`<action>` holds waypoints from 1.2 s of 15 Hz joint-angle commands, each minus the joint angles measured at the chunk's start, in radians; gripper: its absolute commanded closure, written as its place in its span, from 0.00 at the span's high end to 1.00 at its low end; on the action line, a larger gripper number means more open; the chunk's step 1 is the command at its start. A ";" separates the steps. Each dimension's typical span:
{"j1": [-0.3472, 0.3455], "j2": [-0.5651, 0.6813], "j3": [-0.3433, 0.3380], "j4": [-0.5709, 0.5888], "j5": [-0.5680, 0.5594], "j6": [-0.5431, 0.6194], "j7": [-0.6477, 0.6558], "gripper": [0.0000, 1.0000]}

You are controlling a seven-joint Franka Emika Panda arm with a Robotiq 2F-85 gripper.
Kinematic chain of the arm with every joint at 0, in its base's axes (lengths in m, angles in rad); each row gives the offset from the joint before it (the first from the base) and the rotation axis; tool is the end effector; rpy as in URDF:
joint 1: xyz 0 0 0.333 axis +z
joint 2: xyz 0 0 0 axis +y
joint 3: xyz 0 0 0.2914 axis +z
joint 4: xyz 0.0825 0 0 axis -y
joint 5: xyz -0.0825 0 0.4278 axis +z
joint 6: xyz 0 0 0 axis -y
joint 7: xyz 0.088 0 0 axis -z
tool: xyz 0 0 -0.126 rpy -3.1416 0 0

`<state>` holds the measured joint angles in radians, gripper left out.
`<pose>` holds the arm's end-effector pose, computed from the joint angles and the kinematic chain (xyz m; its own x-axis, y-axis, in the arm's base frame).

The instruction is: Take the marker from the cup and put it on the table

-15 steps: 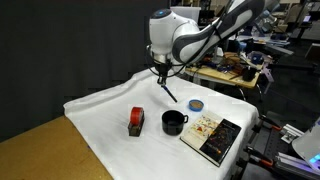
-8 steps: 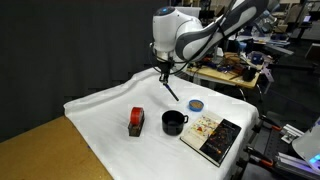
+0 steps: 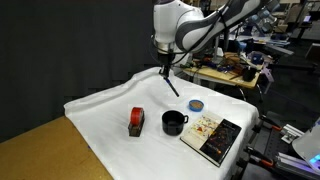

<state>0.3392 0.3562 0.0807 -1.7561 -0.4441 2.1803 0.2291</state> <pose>0.6377 0.2566 0.3123 0.8969 0.4294 0.1054 0.3764 -0.8666 0.3275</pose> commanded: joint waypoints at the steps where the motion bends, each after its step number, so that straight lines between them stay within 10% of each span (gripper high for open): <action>1: -0.025 0.012 0.005 0.022 0.032 -0.046 0.007 0.04; 18: 0.063 0.062 0.039 0.094 -0.059 -0.118 -0.009 0.04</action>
<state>0.3723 0.3851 0.1083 -1.7161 -0.4557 2.1186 0.2292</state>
